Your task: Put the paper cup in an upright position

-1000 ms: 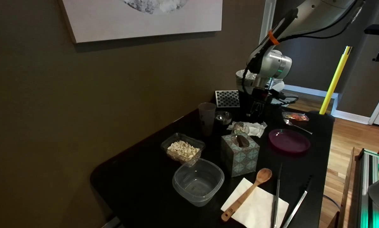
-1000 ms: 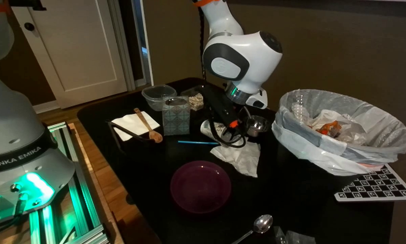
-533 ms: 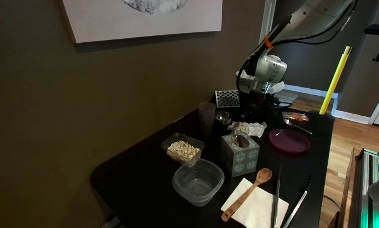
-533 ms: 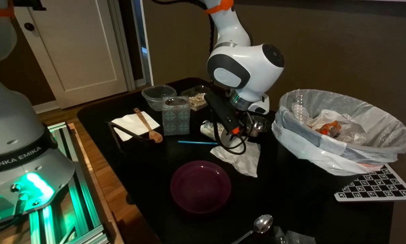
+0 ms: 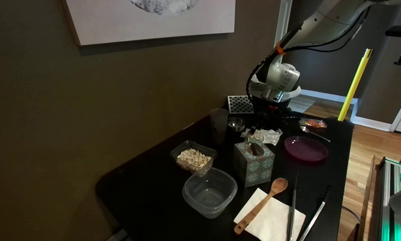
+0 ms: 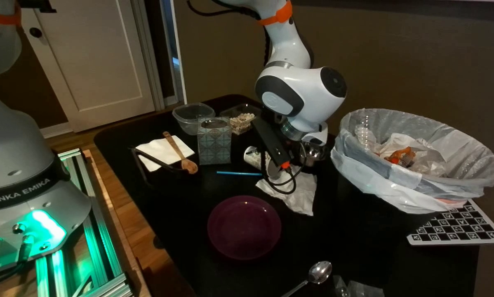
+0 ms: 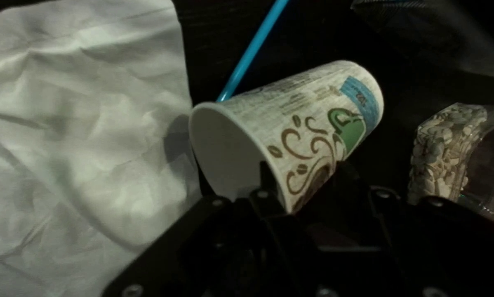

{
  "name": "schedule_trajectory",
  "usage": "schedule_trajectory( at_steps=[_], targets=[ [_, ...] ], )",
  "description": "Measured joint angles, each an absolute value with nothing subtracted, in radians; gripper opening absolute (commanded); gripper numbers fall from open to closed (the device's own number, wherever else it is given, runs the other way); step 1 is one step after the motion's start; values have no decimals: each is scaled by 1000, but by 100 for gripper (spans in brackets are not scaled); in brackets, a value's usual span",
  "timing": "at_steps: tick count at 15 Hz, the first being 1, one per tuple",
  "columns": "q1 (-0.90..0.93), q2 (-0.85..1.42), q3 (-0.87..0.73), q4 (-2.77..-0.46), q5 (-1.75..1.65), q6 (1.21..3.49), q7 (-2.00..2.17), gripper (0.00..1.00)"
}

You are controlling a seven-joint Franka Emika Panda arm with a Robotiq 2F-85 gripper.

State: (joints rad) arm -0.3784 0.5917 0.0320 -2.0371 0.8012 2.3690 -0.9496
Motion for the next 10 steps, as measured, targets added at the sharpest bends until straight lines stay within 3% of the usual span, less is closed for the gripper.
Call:
schedule_trajectory(
  at_steps=[2,10],
  targets=[
    [-378,591,33,-2036,801,2367,-957,2],
    [-323,498,32,-2077,800,2389,-956,1]
  ],
)
